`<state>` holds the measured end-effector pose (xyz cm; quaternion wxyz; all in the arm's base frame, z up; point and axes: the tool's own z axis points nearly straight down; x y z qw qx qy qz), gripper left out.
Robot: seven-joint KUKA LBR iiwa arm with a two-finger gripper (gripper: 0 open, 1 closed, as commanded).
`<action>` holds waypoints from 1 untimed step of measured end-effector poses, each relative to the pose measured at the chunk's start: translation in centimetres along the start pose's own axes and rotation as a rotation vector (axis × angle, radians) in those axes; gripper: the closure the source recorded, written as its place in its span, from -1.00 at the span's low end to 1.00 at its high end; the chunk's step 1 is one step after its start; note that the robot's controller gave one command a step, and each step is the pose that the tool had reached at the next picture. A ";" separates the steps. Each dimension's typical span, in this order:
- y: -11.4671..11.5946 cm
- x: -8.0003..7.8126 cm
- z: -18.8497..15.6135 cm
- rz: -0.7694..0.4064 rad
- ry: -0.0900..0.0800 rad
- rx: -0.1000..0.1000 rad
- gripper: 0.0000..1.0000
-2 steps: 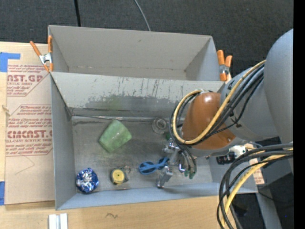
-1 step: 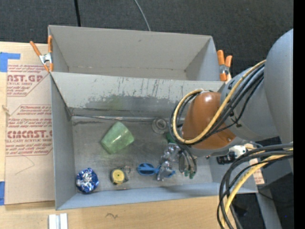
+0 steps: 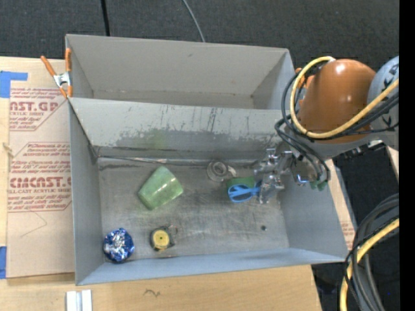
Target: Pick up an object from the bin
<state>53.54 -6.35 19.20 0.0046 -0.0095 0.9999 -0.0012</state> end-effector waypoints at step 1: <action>2.8 0.4 -4.8 -0.369 0.003 -0.004 1.00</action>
Offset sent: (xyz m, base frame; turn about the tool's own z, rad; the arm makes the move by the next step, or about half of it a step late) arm -0.0063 0.0264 0.0465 -0.3668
